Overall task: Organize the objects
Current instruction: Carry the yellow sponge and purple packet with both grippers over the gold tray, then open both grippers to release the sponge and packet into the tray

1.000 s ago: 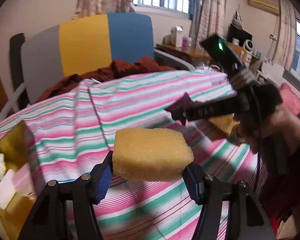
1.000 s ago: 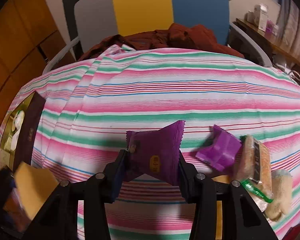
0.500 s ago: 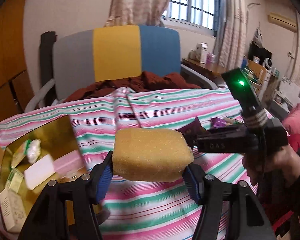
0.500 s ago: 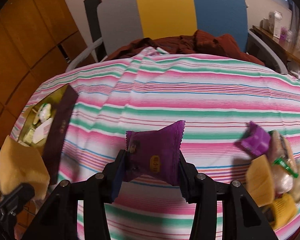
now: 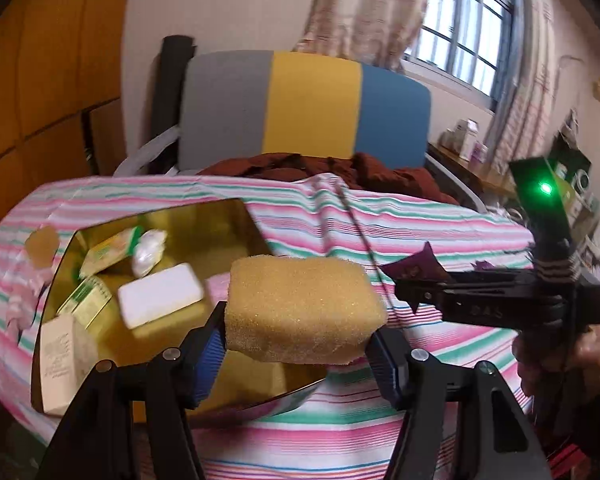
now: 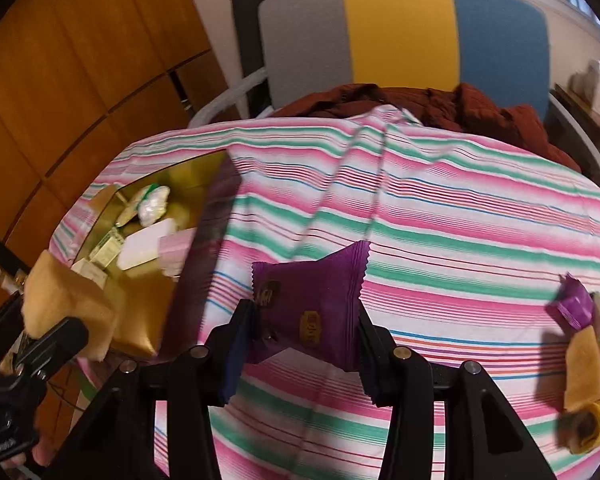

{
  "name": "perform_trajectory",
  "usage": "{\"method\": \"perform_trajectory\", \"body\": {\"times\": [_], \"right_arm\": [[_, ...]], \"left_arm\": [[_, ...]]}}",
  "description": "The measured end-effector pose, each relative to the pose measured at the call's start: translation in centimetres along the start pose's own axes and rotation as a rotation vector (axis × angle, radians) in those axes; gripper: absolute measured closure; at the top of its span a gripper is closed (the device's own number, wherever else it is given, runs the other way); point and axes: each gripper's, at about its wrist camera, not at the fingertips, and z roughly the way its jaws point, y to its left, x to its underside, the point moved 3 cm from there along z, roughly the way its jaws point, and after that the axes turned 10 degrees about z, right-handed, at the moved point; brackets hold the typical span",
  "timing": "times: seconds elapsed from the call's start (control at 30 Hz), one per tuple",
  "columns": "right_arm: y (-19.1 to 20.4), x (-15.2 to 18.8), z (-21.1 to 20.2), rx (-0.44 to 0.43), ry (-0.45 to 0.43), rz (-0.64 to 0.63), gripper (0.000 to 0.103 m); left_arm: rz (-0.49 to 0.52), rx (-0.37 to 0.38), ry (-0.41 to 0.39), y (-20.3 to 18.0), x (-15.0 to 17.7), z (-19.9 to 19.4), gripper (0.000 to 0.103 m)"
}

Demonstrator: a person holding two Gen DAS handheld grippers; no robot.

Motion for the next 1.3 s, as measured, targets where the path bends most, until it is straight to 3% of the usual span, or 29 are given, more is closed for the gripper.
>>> {"method": "perform_trajectory", "body": {"times": [0.4,0.7,0.77,0.8,0.87,1.03,1.3], "right_arm": [[6.9,0.2,2.1,-0.090,0.058,-0.119,0.055],[13.6,-2.2,6.4,-0.139,0.104,-0.204,0.054],[15.0,-3.3,7.4,-0.155,0.109,-0.208,0.043],[15.9,-4.3,7.9,-0.171,0.103,-0.202,0.025],[16.8,-5.5,8.3,-0.177,0.079,-0.183,0.008],[17.4,-5.7,7.6,-0.182,0.059,-0.188,0.005],[14.4,-2.2,7.5,-0.125,0.086,-0.168,0.003]], "left_arm": [[-0.272,-0.105,0.018,10.3,3.7,-1.7,0.038],[-0.270,-0.101,0.035,11.1,3.6,-0.5,0.036],[-0.267,-0.103,0.051,10.8,3.3,0.3,0.035],[-0.263,-0.099,0.059,10.8,3.3,0.6,0.034],[-0.259,-0.112,0.073,10.8,3.4,0.9,0.029],[-0.274,-0.133,0.089,11.4,4.2,1.3,0.021],[-0.253,-0.186,0.083,11.3,4.2,0.2,0.020]]}}
